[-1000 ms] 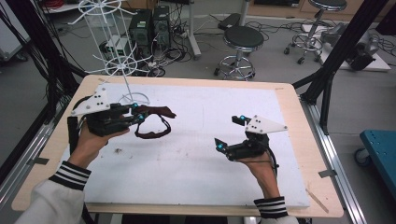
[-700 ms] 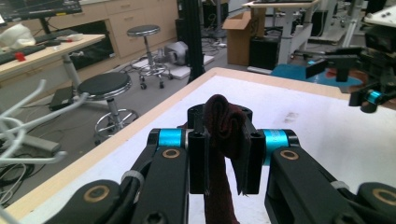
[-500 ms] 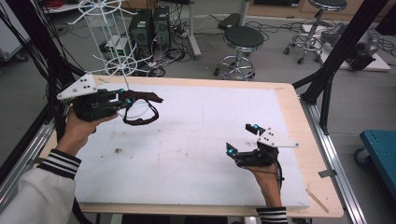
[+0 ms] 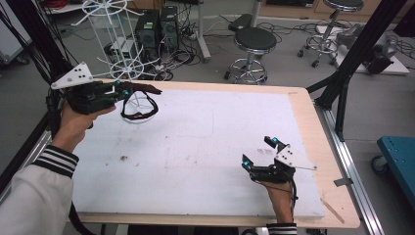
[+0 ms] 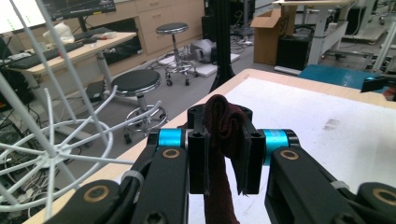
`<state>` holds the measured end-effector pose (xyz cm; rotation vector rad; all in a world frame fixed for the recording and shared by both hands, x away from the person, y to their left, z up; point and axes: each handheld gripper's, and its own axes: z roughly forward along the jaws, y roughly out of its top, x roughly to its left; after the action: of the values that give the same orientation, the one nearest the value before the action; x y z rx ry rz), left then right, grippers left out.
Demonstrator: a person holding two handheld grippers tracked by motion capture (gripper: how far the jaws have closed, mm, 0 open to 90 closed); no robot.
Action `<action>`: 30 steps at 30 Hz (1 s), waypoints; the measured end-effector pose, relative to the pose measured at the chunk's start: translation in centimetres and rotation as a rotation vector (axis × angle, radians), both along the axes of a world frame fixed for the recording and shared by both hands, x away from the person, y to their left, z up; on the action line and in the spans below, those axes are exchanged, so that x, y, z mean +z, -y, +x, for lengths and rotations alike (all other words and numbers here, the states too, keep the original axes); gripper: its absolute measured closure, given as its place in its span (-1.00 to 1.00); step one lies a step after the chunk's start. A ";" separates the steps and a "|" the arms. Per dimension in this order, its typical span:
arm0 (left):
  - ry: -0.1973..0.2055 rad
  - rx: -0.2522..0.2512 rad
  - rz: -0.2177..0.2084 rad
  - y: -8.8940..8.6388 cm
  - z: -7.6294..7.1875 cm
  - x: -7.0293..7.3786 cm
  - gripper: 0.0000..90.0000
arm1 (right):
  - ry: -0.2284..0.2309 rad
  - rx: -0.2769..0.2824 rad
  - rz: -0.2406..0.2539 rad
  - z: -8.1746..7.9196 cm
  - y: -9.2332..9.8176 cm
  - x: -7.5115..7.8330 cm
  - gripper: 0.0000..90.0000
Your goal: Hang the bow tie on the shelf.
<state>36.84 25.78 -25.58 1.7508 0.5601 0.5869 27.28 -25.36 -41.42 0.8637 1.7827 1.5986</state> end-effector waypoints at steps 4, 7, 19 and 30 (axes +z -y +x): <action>-0.005 0.012 0.020 0.0 0.8 0.5 0.72 | 0.037 -0.020 0.019 -0.3 0.5 -0.4 -0.98; -0.011 0.028 0.033 -0.1 1.5 0.7 0.72 | 0.059 -0.037 0.030 -0.5 0.8 -0.7 -0.99; -0.036 0.088 0.065 -0.2 3.7 0.4 0.72 | 0.085 -0.092 0.032 -1.0 1.4 -2.5 -0.99; -0.053 0.134 0.076 -0.4 4.8 -0.2 0.72 | 0.069 -0.102 0.034 -0.8 1.3 -3.4 -0.98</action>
<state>41.60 26.14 -25.81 1.8145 0.7047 0.6638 26.46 -26.69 -44.84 0.8891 1.6424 1.5780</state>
